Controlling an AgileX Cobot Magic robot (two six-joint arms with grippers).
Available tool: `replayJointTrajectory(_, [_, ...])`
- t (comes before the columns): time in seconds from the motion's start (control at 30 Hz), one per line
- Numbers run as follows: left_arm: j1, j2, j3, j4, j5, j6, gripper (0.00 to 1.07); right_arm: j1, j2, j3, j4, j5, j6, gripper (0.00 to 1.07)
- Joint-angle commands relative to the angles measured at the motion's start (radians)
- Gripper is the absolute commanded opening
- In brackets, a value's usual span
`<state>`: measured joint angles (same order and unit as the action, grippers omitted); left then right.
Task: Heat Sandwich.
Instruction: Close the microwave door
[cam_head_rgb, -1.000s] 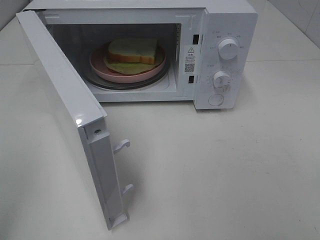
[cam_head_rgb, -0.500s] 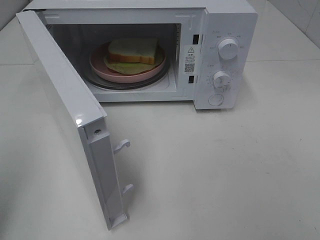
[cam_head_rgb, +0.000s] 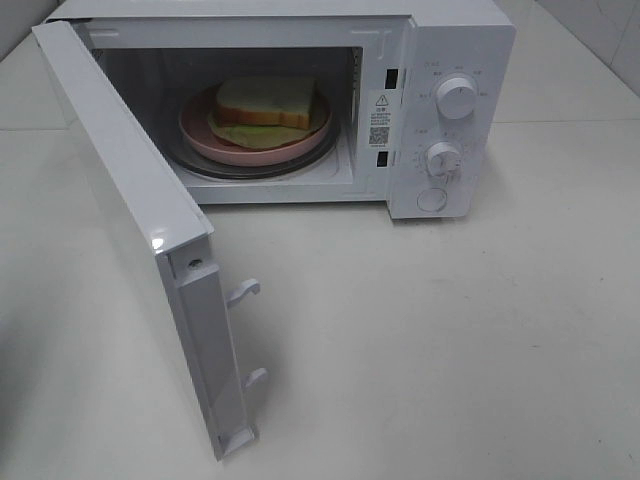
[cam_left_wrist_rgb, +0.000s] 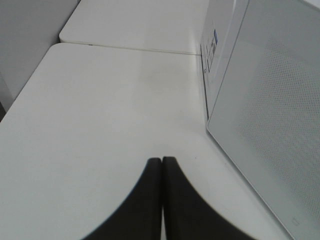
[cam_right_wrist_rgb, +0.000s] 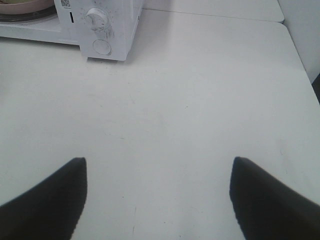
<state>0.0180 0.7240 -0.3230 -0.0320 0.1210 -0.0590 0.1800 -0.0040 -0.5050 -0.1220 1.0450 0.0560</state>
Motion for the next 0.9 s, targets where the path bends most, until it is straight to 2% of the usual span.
replayJointTrajectory(0.03, [0.001, 0.053, 0.016, -0.011, -0.128, 0.001, 0.00, -0.007, -0.027, 0.000, 0.002, -0.006, 0.000, 0.76])
replayJointTrajectory(0.37, [-0.006, 0.290, 0.016, -0.009, -0.400, -0.010, 0.00, -0.007, -0.027, 0.000, 0.002, -0.006, -0.001, 0.76])
replayJointTrajectory(0.43, [-0.029, 0.358, 0.016, 0.008, -0.508, -0.010, 0.00, -0.007, -0.027, 0.000, 0.002, -0.006, -0.001, 0.76])
replayJointTrajectory(0.5, [-0.040, 0.377, 0.016, 0.023, -0.539, -0.010, 0.00, -0.007, -0.027, 0.000, 0.002, -0.006, -0.001, 0.76])
replayJointTrajectory(0.6, [-0.087, 0.464, 0.016, 0.099, -0.674, -0.011, 0.00, -0.007, -0.027, 0.000, 0.002, -0.006, -0.001, 0.76])
replayJointTrajectory(0.7, [-0.115, 0.527, 0.016, 0.131, -0.751, -0.011, 0.00, -0.007, -0.027, 0.000, 0.002, -0.006, -0.001, 0.76])
replayJointTrajectory(0.9, [-0.167, 0.633, 0.016, 0.133, -0.861, -0.012, 0.00, -0.007, -0.027, 0.000, 0.002, -0.006, -0.001, 0.76])
